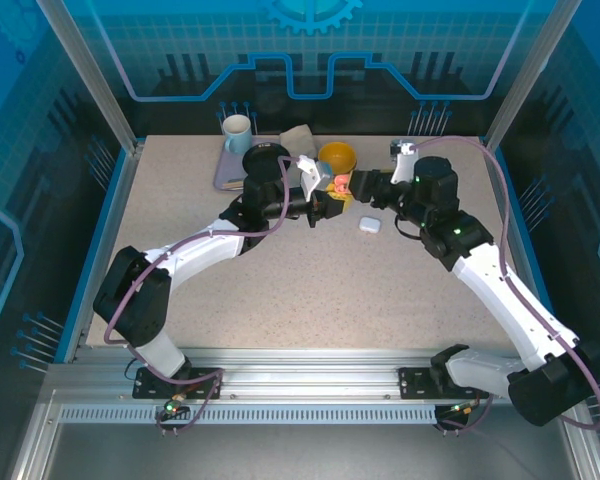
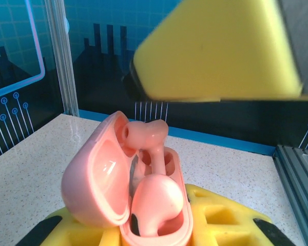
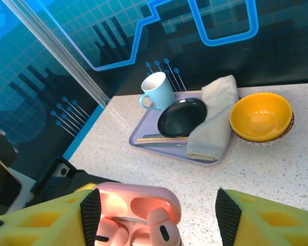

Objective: Insert the wireless bluetooth earbuds into the charging case

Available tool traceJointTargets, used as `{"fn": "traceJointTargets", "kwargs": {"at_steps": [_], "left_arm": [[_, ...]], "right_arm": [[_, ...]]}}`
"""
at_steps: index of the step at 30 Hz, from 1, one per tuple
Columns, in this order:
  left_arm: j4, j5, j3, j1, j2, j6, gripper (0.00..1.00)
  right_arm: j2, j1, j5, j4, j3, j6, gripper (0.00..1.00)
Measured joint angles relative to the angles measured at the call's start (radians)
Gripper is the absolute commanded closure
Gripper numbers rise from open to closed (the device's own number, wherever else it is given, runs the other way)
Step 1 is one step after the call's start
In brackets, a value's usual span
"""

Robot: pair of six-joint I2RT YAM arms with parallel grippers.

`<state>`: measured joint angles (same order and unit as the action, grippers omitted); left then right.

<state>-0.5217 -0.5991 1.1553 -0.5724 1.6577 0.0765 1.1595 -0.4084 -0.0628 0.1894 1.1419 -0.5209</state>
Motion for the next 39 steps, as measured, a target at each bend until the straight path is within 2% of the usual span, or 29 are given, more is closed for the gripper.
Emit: {"fn": "traceJointTargets", "kwargs": {"at_steps": [6,11,17,27,39], "left_arm": [[-0.006,0.0,0.0,0.0,0.006,0.0,1.0],[-0.007,0.0,0.0,0.0,0.006,0.0,1.0],[-0.007,0.0,0.0,0.0,0.006,0.001,1.0],[-0.007,0.0,0.0,0.0,0.006,0.001,1.0],[-0.007,-0.001,0.002,0.0,0.012,0.001,1.0]], "right_arm": [[-0.012,0.045,-0.021,-0.001,0.011,-0.065,0.43],[-0.016,0.061,-0.02,0.044,0.012,-0.111,0.69],[-0.009,0.067,-0.017,0.105,0.012,-0.124,0.84],[0.039,0.082,-0.029,0.129,0.014,-0.122,0.9],[0.045,0.082,-0.108,0.118,0.025,-0.098,0.93]]}}
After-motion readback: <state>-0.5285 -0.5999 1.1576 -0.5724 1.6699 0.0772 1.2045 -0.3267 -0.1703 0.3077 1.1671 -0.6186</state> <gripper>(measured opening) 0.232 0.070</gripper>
